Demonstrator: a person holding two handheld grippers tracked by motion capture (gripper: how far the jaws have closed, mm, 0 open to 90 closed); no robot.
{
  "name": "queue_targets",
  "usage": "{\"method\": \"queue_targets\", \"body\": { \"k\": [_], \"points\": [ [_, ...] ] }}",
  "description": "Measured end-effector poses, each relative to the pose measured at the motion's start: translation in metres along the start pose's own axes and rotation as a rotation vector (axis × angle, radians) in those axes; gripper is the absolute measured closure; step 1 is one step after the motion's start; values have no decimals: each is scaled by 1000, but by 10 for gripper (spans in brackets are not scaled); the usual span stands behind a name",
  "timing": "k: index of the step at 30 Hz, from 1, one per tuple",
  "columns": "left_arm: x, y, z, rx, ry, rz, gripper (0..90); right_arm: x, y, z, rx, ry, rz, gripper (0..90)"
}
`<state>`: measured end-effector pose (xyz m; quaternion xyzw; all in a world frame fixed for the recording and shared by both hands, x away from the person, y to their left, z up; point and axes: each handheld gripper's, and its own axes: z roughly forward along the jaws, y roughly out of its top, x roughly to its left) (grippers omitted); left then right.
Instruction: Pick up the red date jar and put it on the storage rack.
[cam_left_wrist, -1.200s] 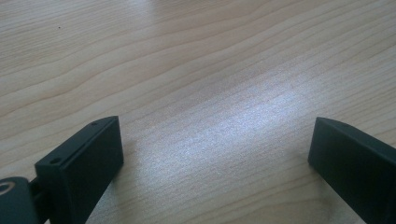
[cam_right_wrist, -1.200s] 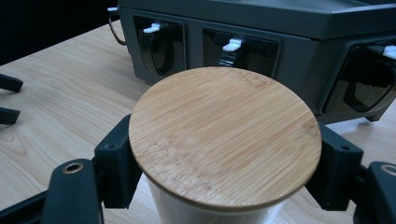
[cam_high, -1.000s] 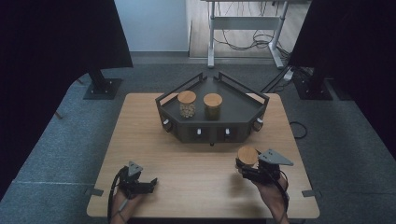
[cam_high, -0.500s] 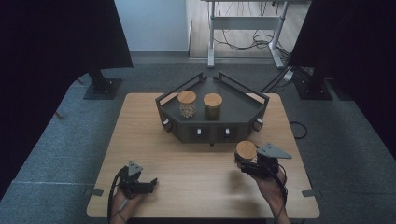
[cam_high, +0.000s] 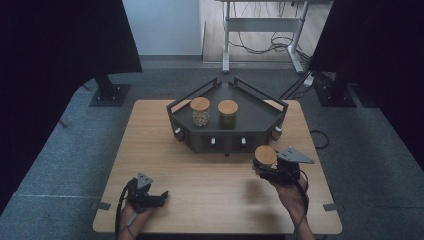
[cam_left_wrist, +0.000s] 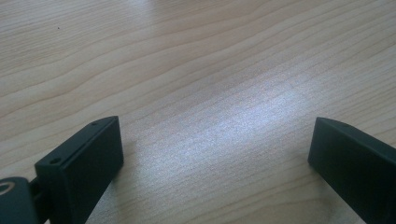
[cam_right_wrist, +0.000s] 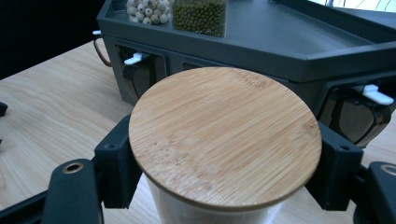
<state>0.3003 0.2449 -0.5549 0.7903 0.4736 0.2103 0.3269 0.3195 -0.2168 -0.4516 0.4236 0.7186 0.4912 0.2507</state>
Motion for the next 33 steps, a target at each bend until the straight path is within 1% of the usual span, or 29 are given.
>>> {"method": "queue_targets", "body": {
  "k": [6, 13, 26, 33],
  "points": [
    [0, 0, 0, 0, 0, 0, 29, -2, 6, 1, -1, 8, 5, 249],
    [0, 0, 0, -1, 0, -1, 29, -2, 16, 3, -1, 5, -8, 249],
    [0, 0, 0, 0, -1, 1, 29, -6, 31, 8, 2, 3, -6, 249],
    [0, 0, 0, 0, -2, 1, 29, -8, 43, 10, 1, -2, -19, 249]
  ]
}}
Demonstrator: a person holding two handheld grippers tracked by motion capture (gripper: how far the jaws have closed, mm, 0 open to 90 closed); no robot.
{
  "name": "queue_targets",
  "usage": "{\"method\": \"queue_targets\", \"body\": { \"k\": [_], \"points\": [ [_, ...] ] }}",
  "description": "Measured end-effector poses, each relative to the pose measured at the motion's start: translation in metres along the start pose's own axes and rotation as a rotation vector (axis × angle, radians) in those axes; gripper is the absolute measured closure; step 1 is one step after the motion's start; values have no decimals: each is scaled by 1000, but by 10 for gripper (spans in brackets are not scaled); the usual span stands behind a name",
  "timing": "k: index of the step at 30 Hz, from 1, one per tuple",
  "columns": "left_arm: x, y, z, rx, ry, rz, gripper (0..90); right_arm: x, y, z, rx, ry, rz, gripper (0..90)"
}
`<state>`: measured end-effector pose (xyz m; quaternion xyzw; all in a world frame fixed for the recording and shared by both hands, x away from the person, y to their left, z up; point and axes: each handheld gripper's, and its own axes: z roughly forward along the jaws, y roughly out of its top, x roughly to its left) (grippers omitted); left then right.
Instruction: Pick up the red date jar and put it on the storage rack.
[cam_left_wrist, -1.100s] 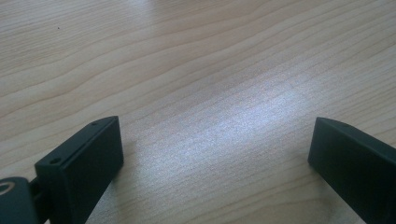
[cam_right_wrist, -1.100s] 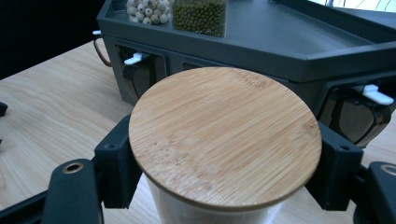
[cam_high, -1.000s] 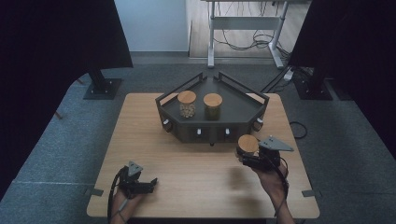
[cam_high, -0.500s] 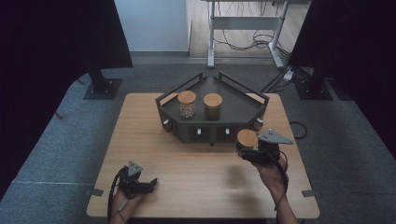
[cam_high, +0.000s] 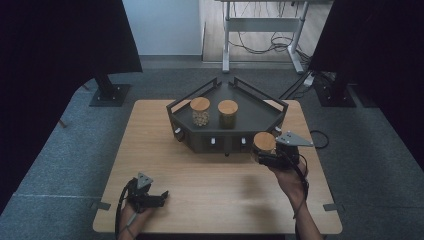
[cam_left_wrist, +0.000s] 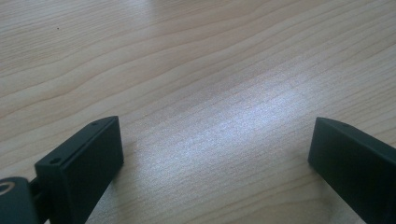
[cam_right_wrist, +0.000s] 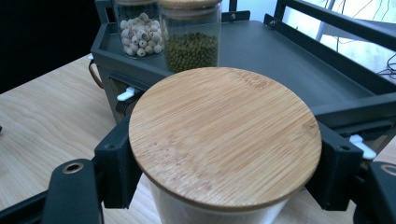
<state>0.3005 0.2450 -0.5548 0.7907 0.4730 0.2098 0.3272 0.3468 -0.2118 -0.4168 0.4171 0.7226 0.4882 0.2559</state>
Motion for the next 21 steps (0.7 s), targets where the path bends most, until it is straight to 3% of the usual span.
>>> {"method": "queue_targets", "body": {
  "k": [21],
  "points": [
    [0, 0, 0, -1, 0, 2, 29, -9, 17, 7, 12, -15, 2, 249]
  ]
}}
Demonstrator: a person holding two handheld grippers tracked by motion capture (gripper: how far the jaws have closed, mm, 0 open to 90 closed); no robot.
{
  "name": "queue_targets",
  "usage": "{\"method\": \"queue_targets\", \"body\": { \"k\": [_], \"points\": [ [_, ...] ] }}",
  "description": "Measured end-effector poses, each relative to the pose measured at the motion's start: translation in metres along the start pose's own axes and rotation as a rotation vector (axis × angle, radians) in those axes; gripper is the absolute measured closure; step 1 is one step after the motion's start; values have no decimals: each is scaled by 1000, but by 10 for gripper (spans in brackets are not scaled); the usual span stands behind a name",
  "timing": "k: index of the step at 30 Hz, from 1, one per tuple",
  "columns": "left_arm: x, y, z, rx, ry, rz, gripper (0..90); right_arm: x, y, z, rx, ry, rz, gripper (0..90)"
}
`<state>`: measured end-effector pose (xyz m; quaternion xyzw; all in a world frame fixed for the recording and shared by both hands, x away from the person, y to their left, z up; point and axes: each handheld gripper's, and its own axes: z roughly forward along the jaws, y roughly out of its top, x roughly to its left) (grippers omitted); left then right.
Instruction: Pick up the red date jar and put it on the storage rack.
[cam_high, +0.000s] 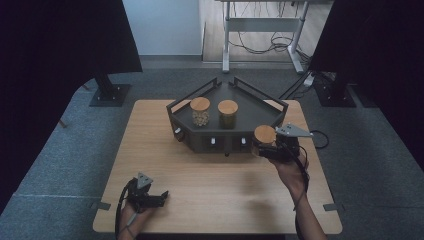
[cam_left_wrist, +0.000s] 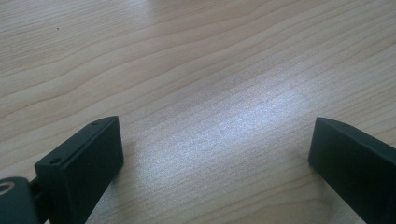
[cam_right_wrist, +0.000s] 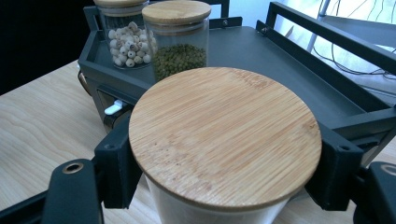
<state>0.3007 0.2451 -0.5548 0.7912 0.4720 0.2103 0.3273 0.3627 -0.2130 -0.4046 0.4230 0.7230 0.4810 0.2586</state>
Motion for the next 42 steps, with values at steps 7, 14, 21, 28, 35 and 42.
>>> {"method": "queue_targets", "body": {
  "k": [7, 14, 21, 28, 35, 42],
  "points": [
    [0, 0, 0, 2, -2, 1, 28, -1, 8, 3, -1, -2, -4, 249],
    [0, 0, 0, 2, -3, 2, 28, -1, 16, 4, -9, -11, -12, 249],
    [0, 0, 0, 2, -3, 1, 29, -1, 24, 6, -16, -17, -20, 249],
    [0, 0, 0, 2, -4, 2, 28, -3, 30, 10, -18, -21, -15, 249],
    [0, 0, 0, 1, -3, 2, 29, -4, 37, 15, -17, -27, -16, 249],
    [0, 0, 0, 1, -3, 2, 28, -6, 42, 19, -15, -31, -12, 249]
  ]
}}
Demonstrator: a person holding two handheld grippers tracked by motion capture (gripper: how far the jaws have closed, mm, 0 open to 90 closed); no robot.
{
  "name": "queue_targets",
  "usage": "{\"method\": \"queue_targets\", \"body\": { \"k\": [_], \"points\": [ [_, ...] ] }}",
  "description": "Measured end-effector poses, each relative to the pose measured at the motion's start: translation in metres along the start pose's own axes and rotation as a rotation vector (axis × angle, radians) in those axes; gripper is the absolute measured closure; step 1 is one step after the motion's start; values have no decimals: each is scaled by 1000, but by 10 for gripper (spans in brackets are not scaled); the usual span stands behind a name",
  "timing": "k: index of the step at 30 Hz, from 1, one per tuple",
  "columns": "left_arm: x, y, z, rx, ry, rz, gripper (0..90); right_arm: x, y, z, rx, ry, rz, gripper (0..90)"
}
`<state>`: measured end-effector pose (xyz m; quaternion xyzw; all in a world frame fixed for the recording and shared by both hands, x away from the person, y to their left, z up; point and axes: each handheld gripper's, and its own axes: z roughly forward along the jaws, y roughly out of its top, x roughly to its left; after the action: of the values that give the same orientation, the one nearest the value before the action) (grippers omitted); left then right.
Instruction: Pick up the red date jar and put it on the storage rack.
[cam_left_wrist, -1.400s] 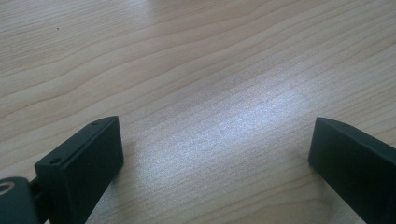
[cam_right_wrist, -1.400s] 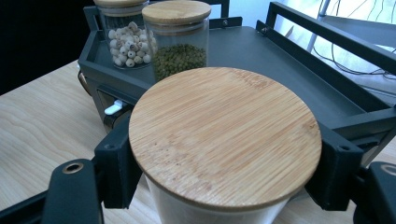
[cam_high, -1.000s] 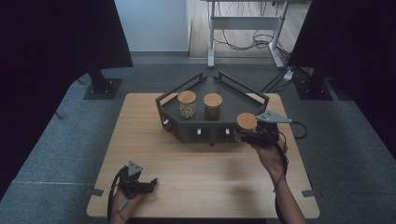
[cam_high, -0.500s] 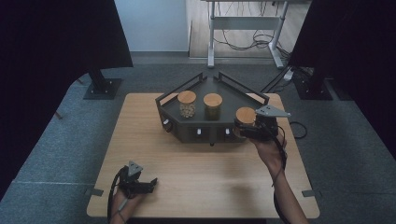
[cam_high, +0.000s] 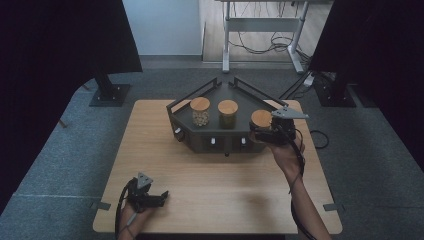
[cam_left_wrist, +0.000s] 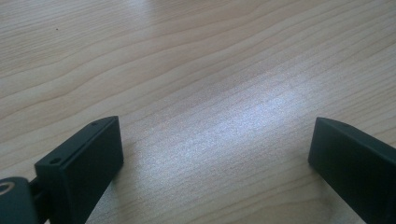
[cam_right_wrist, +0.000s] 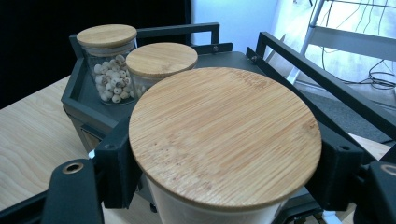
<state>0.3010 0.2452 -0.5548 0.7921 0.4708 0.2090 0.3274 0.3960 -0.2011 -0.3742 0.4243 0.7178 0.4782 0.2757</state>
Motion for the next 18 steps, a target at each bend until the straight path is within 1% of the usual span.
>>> {"method": "queue_targets", "body": {
  "k": [18],
  "points": [
    [0, 0, 0, 0, 0, 0, 28, 1, 12, 15, 7, -16, -15, 249]
  ]
}}
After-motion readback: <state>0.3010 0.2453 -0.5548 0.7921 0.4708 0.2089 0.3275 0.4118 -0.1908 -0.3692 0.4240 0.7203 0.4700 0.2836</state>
